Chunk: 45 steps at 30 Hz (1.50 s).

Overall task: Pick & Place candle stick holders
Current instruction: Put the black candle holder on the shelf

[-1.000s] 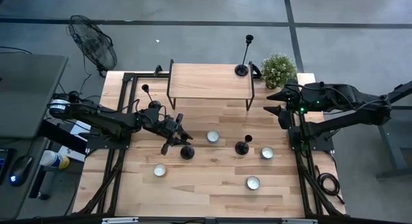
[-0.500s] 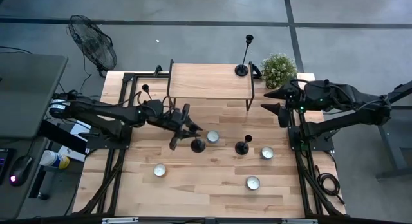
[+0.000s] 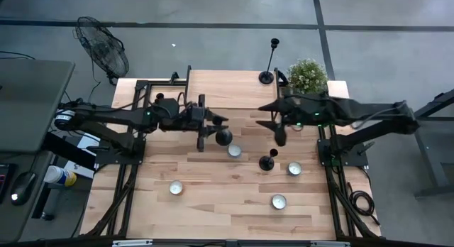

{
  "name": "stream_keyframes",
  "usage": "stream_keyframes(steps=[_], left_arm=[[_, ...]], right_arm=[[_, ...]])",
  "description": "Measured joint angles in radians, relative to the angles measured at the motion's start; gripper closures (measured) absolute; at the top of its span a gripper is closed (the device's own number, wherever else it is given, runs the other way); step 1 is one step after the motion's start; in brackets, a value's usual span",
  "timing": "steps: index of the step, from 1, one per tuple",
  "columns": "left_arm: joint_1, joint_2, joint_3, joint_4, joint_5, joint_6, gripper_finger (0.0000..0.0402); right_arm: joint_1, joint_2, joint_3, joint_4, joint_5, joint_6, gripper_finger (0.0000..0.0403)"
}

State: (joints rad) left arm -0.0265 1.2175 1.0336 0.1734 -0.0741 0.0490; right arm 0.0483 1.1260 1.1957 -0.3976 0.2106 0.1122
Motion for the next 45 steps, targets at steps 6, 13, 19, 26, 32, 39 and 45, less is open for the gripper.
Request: stream_keyframes(steps=[6, 13, 19, 26, 32, 39, 45], left_arm=[[0.000, 0.000, 0.033, -0.020, -0.073, -0.009, 0.0302], [0.000, 0.000, 0.034, -0.020, -0.081, -0.029, 0.0302], [0.000, 0.000, 0.034, -0.019, -0.081, -0.031, 0.0302], [0.000, 0.000, 0.034, -0.020, -0.081, -0.031, 0.0302], [0.000, 0.000, 0.034, -0.020, -0.081, -0.031, 0.0302], [0.000, 0.000, 0.034, -0.019, -0.081, -0.031, 0.0302], [0.000, 0.000, 0.034, -0.020, -0.081, -0.031, 0.0302]], right_arm=[[0.000, 0.133, 0.000, 0.151, -0.049, -0.035, 0.0181], [-0.003, 0.275, 0.000, 0.343, -0.052, -0.047, 0.0181], [-0.003, 0.358, 0.000, 0.509, -0.007, -0.072, 0.0181], [-0.003, 0.418, 0.000, 0.605, -0.023, -0.064, 0.0185], [-0.003, 0.412, 0.000, 0.605, -0.001, -0.069, 0.0232], [-0.019, 0.392, 0.000, 0.608, -0.011, -0.076, 0.0311], [-0.035, 0.392, 0.000, 0.606, -0.081, -0.076, 0.0355]])
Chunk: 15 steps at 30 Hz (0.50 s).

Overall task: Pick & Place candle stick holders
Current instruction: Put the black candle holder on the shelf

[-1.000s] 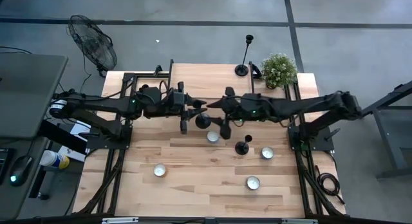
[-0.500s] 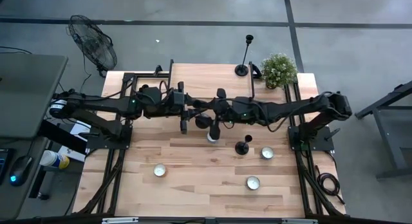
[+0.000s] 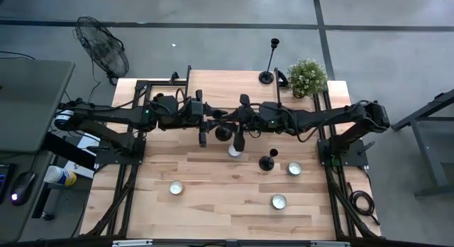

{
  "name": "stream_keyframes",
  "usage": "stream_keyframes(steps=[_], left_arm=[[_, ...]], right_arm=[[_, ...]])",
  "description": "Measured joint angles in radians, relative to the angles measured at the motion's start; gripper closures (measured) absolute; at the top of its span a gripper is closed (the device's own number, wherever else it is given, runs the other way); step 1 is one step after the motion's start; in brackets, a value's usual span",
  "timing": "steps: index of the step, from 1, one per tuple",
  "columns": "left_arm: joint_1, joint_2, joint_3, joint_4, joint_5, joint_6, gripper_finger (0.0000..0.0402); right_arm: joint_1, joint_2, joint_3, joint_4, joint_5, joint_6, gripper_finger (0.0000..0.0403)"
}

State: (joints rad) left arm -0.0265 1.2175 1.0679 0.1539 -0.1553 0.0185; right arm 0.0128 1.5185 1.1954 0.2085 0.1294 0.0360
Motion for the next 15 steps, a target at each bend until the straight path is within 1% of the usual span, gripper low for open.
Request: stream_keyframes(steps=[6, 15], left_arm=[[0.000, 0.000, 0.000, 0.000, 0.000, -0.005, 0.0302], [0.000, 0.000, 0.000, 0.000, 0.002, -0.004, 0.0302]], right_arm=[[-0.001, 0.000, 0.000, 0.000, -0.013, -0.003, 0.0394], [-0.003, 0.000, 0.000, 0.000, -0.019, 0.016, 0.0398]])
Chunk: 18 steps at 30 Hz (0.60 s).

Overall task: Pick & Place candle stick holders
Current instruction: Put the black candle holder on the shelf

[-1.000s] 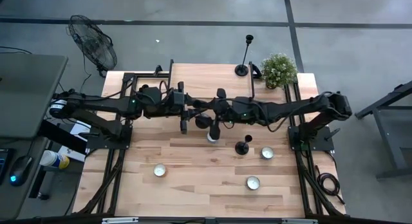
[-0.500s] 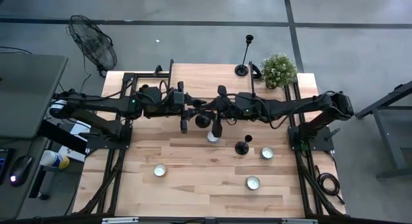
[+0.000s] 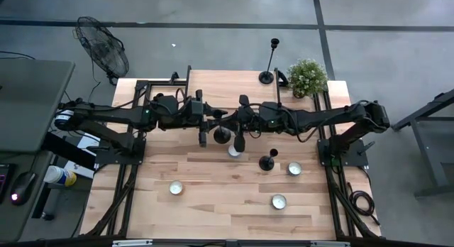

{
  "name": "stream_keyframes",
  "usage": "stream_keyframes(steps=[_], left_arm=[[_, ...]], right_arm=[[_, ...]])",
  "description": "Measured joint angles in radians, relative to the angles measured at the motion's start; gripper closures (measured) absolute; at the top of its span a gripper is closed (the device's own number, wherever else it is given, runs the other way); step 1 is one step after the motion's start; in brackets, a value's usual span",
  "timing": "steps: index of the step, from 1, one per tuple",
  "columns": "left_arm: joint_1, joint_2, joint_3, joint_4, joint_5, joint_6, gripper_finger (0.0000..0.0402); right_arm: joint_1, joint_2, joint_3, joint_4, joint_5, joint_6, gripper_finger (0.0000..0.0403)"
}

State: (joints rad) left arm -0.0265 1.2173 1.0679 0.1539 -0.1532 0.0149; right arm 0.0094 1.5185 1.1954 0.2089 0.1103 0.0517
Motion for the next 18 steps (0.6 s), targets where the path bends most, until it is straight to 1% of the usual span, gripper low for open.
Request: stream_keyframes(steps=[3, 5, 7, 12, 15, 18], left_arm=[[0.000, 0.000, 0.000, 0.000, 0.006, 0.005, 0.0301], [0.000, 0.000, 0.000, 0.000, 0.019, 0.009, 0.0293], [0.000, 0.000, 0.000, 0.001, 0.025, 0.018, 0.0277], [0.000, -0.008, -0.001, -0.002, 0.046, 0.043, 0.0218], [0.000, -0.028, -0.001, -0.010, 0.026, 0.051, 0.0190], [0.000, -0.061, -0.001, -0.061, -0.011, 0.076, 0.0172]], right_arm=[[-0.002, 0.000, 0.000, 0.000, 0.000, 0.001, 0.0400], [-0.003, 0.000, 0.000, 0.000, 0.000, 0.005, 0.0400], [-0.004, 0.000, 0.000, 0.000, 0.002, 0.010, 0.0400], [-0.005, 0.000, 0.000, 0.000, 0.014, 0.019, 0.0401], [-0.010, -0.003, 0.001, -0.002, 0.027, 0.019, 0.0402], [-0.016, -0.007, 0.001, -0.011, 0.038, 0.021, 0.0402]])
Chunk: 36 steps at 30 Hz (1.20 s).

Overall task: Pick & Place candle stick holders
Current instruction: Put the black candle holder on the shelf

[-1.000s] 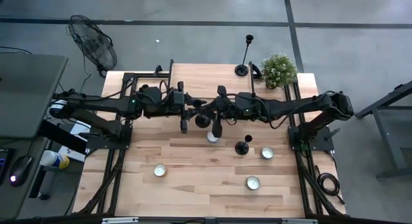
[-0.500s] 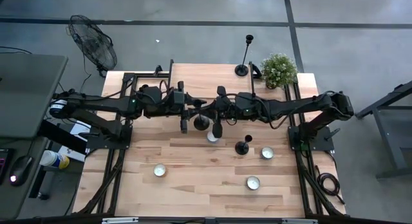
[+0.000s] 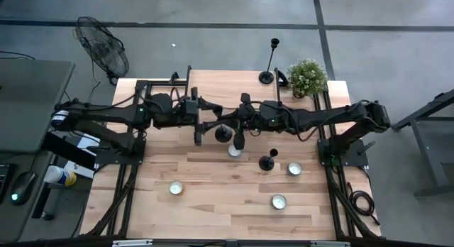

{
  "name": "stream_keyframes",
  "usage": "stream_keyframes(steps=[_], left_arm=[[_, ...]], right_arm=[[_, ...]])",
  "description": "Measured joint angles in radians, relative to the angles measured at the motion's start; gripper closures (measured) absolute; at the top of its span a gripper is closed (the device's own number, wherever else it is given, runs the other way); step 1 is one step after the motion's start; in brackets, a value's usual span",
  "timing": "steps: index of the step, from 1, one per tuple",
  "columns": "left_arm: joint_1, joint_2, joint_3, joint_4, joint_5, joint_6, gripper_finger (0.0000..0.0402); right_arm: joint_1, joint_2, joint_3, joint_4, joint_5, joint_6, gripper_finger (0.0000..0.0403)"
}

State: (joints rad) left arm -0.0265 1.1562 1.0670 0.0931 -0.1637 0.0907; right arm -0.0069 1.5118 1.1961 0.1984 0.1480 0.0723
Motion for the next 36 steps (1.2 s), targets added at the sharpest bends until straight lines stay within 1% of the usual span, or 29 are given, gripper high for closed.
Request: stream_keyframes(steps=[3, 9, 14, 17, 20, 25, 29, 32, 36], left_arm=[[0.000, -0.037, 0.000, -0.072, -0.036, 0.011, 0.0165], [-0.001, -0.112, 0.001, -0.176, -0.094, 0.011, 0.0164], [-0.001, -0.172, 0.001, -0.242, -0.198, 0.011, 0.0164], [0.000, -0.200, 0.001, -0.274, -0.235, 0.010, 0.0164], [0.000, -0.219, 0.001, -0.300, -0.256, 0.010, 0.0163], [0.000, -0.235, 0.001, -0.349, -0.274, 0.010, 0.0163], [0.000, -0.237, 0.001, -0.372, -0.277, 0.009, 0.0163], [0.000, -0.237, 0.001, -0.393, -0.280, 0.009, 0.0163], [0.000, -0.237, 0.001, -0.415, -0.302, 0.009, 0.0163]], right_arm=[[-0.005, -0.013, 0.000, -0.033, 0.039, 0.002, 0.0402], [-0.030, -0.085, 0.000, -0.141, 0.172, 0.002, 0.0402], [-0.062, -0.161, 0.000, -0.262, 0.318, 0.015, 0.0402], [-0.089, -0.197, 0.000, -0.306, 0.352, 0.017, 0.0402], [-0.119, -0.214, 0.000, -0.339, 0.387, 0.017, 0.0402], [-0.159, -0.209, 0.000, -0.339, 0.435, 0.023, 0.0402], [-0.183, -0.204, 0.000, -0.351, 0.506, 0.015, 0.0402], [-0.213, -0.203, 0.000, -0.351, 0.515, 0.005, 0.0402], [-0.248, -0.204, -0.006, -0.349, 0.424, 0.014, 0.0402]])
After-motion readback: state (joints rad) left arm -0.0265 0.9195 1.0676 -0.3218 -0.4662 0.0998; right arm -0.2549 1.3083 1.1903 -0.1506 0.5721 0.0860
